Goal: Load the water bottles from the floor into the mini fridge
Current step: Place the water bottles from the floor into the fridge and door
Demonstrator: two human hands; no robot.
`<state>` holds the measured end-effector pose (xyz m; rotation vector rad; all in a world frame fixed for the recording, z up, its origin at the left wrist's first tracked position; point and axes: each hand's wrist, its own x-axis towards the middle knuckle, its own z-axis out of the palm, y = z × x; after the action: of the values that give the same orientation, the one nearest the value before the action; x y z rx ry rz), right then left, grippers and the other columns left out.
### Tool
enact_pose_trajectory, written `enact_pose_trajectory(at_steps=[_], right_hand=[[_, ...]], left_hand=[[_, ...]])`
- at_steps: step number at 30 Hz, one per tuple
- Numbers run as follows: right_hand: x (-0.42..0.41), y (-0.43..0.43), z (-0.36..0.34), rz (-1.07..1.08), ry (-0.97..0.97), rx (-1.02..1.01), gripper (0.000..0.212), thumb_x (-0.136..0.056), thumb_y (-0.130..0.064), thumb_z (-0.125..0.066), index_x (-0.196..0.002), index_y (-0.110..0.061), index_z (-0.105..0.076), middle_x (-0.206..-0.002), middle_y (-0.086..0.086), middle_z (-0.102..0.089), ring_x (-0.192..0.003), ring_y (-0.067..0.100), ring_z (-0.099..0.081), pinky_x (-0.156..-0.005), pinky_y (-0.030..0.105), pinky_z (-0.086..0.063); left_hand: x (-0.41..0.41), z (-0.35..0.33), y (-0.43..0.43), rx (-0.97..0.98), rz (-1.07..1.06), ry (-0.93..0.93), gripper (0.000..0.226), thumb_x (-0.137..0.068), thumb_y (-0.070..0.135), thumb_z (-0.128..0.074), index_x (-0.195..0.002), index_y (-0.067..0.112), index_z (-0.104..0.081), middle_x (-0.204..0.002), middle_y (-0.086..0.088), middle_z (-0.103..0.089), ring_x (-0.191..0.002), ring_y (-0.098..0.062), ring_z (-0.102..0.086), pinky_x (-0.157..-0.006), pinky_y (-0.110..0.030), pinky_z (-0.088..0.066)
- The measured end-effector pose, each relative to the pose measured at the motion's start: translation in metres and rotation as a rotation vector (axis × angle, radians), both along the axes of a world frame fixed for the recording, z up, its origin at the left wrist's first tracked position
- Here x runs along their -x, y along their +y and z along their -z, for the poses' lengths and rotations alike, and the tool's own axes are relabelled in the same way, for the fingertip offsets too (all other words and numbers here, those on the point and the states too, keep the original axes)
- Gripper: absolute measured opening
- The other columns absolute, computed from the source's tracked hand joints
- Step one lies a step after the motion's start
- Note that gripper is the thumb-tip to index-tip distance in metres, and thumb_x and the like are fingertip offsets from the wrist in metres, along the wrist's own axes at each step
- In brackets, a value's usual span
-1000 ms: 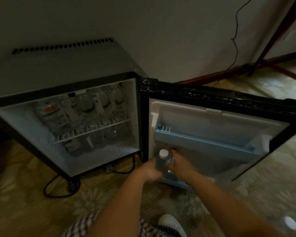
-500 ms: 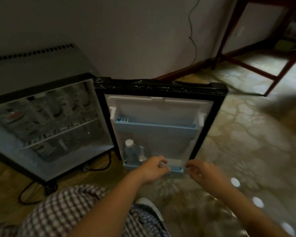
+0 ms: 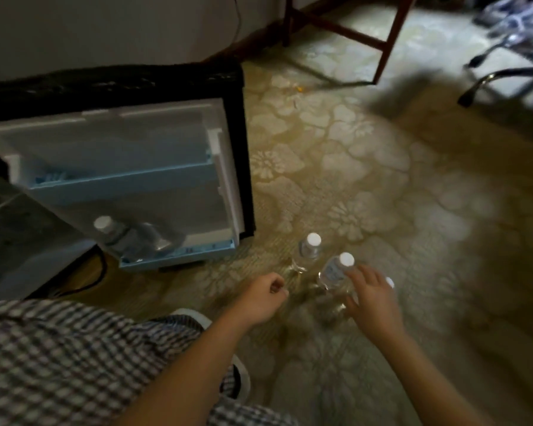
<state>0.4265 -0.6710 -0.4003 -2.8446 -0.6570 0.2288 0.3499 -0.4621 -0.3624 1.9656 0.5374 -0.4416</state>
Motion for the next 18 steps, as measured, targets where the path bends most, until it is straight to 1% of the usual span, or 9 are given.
enact_pose_trajectory(at_steps=[2,4,5,6,8,11,14,16,18], right_hand=[[-0.01,-0.014,0.011,0.091,0.016,0.031,0.056,-0.07,-0.016,-0.078,-0.123,-0.007,-0.059,-0.129,0.023,-0.056,-0.12,0.045,-0.051,-0.094,0.053,-0.046],[-0.019,-0.026,0.02,0.168,0.059,0.075,0.057,-0.082,-0.022,-0.067,-0.135,-0.009,-0.048,-0.142,0.023,-0.043,-0.129,0.043,-0.042,-0.1,0.05,-0.042],[-0.022,-0.031,0.023,0.209,0.112,0.092,0.058,-0.087,-0.027,-0.06,-0.14,-0.013,-0.04,-0.147,0.02,-0.036,-0.129,0.04,-0.042,-0.099,0.047,-0.043],[-0.025,-0.035,0.026,0.245,0.155,0.1,0.058,-0.091,-0.032,-0.054,-0.144,-0.019,-0.033,-0.148,0.017,-0.033,-0.126,0.037,-0.045,-0.095,0.045,-0.046],[-0.027,-0.041,0.031,0.274,0.195,0.129,0.054,-0.093,-0.037,-0.049,-0.142,-0.025,-0.029,-0.137,0.012,-0.039,-0.114,0.032,-0.053,-0.083,0.042,-0.052],[-0.029,-0.045,0.034,0.252,0.181,0.17,0.044,-0.094,-0.034,-0.049,-0.133,-0.02,-0.035,-0.126,0.012,-0.047,-0.106,0.03,-0.056,-0.076,0.038,-0.052],[-0.031,-0.046,0.031,0.236,0.165,0.165,0.037,-0.094,-0.033,-0.05,-0.125,-0.014,-0.041,-0.117,0.012,-0.055,-0.097,0.027,-0.059,-0.067,0.03,-0.045],[-0.029,-0.042,0.025,0.218,0.166,0.138,0.036,-0.093,-0.034,-0.051,-0.121,-0.012,-0.045,-0.113,0.011,-0.058,-0.095,0.028,-0.06,-0.066,0.028,-0.037],[-0.023,-0.036,0.013,0.205,0.143,0.086,0.036,-0.091,-0.036,-0.053,-0.117,-0.011,-0.049,-0.109,0.011,-0.062,-0.093,0.029,-0.061,-0.066,0.027,-0.034]], left_hand=[[-0.007,0.006,-0.018,-0.009,0.033,0.03,0.028,-0.092,0.017,-0.053,-0.117,0.006,-0.057,-0.111,-0.01,-0.061,-0.097,-0.015,-0.054,-0.084,-0.024,-0.042],[-0.011,0.013,-0.034,-0.001,0.053,0.046,0.03,-0.092,0.018,-0.053,-0.12,0.008,-0.056,-0.118,-0.008,-0.06,-0.104,-0.017,-0.055,-0.089,-0.024,-0.042],[-0.013,0.016,-0.042,0.008,0.06,0.05,0.03,-0.092,0.019,-0.053,-0.12,0.008,-0.055,-0.12,-0.008,-0.059,-0.106,-0.018,-0.055,-0.091,-0.026,-0.042],[-0.014,0.019,-0.05,0.009,0.072,0.059,0.03,-0.092,0.019,-0.053,-0.12,0.009,-0.055,-0.121,-0.008,-0.059,-0.107,-0.018,-0.055,-0.092,-0.026,-0.042],[-0.013,0.025,-0.065,-0.006,0.102,0.065,0.032,-0.092,0.02,-0.054,-0.121,0.01,-0.055,-0.121,-0.008,-0.058,-0.109,-0.019,-0.055,-0.092,-0.024,-0.042],[-0.009,0.031,-0.078,-0.022,0.158,0.085,0.034,-0.092,0.022,-0.052,-0.124,0.011,-0.053,-0.126,-0.008,-0.055,-0.112,-0.019,-0.054,-0.092,-0.023,-0.041],[-0.008,0.034,-0.077,-0.057,0.24,0.094,0.036,-0.092,0.023,-0.052,-0.126,0.012,-0.051,-0.13,-0.008,-0.052,-0.117,-0.019,-0.052,-0.095,-0.023,-0.04],[-0.006,0.033,-0.071,-0.063,0.241,0.101,0.038,-0.092,0.024,-0.053,-0.128,0.013,-0.05,-0.132,-0.007,-0.051,-0.12,-0.018,-0.05,-0.096,-0.023,-0.039],[-0.005,0.031,-0.062,-0.068,0.234,0.096,0.04,-0.091,0.025,-0.055,-0.129,0.013,-0.049,-0.133,-0.006,-0.05,-0.123,-0.017,-0.048,-0.094,-0.02,-0.038]])
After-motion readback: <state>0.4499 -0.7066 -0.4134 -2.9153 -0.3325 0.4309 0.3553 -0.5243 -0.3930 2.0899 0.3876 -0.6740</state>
